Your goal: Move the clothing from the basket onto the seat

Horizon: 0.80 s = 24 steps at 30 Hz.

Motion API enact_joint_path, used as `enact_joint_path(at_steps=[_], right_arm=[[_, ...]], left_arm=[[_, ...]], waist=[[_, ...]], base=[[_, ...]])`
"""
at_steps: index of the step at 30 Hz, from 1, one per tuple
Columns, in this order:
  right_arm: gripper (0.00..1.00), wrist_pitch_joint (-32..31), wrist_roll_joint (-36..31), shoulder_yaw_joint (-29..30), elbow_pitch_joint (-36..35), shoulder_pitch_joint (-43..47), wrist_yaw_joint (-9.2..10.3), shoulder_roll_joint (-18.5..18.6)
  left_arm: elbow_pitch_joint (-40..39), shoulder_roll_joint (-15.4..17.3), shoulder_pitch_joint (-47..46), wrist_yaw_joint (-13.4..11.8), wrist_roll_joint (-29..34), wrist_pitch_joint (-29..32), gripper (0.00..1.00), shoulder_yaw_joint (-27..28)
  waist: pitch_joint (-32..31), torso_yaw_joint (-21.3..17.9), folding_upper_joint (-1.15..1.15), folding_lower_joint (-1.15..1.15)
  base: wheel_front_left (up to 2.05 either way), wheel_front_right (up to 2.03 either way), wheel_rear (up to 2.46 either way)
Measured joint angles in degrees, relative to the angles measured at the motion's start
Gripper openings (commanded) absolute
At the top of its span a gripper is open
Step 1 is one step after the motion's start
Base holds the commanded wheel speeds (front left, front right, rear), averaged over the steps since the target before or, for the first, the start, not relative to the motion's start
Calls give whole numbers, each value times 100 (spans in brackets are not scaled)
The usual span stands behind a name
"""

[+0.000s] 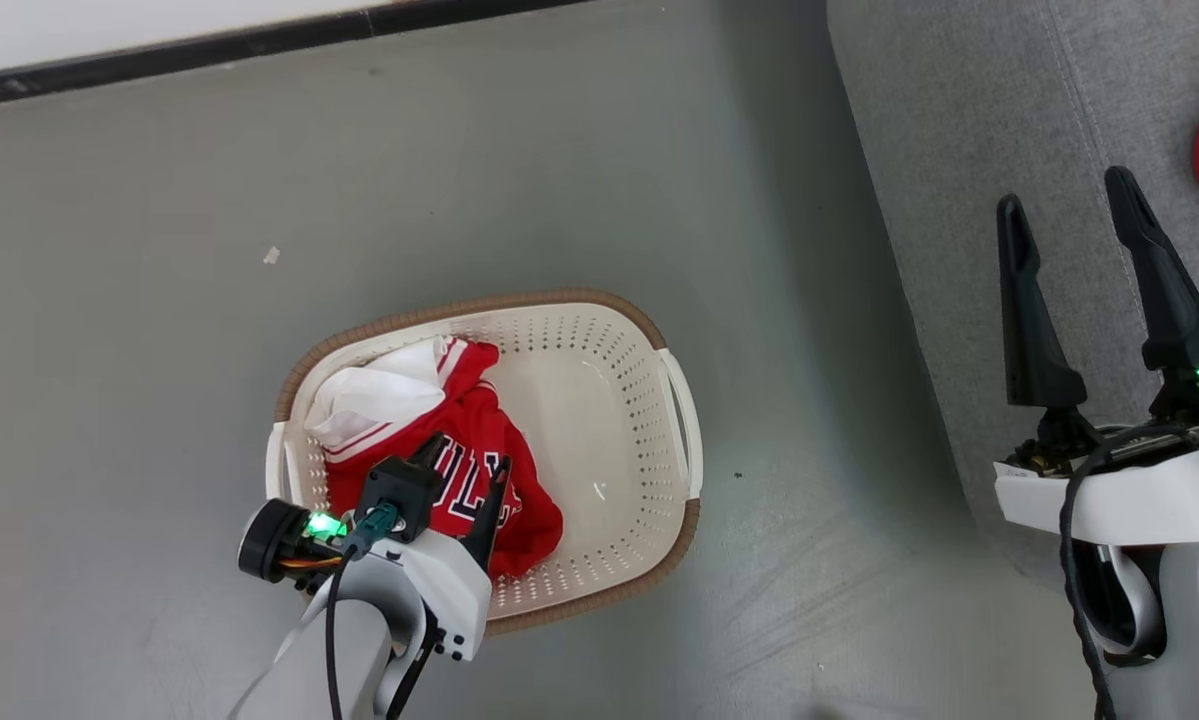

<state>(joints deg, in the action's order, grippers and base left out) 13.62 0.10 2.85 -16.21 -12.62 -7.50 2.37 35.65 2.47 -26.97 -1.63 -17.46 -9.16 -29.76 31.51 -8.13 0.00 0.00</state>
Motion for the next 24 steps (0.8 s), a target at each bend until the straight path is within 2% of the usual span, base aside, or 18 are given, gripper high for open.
enact_joint_path(at_steps=[7, 24], right_arm=[[100, 0, 80, 62, 9, -236, 0, 1], [100, 25, 196, 25, 18, -838, 0, 3]], left_arm=[[281, -8, -282, -74, 45, -60, 100, -25], [776, -14, -844, -76, 156, -233, 100, -267]], waist=[[432, -143, 0, 0], [1332, -383, 0, 0]], base=[[0, 0, 0], [0, 0, 0]])
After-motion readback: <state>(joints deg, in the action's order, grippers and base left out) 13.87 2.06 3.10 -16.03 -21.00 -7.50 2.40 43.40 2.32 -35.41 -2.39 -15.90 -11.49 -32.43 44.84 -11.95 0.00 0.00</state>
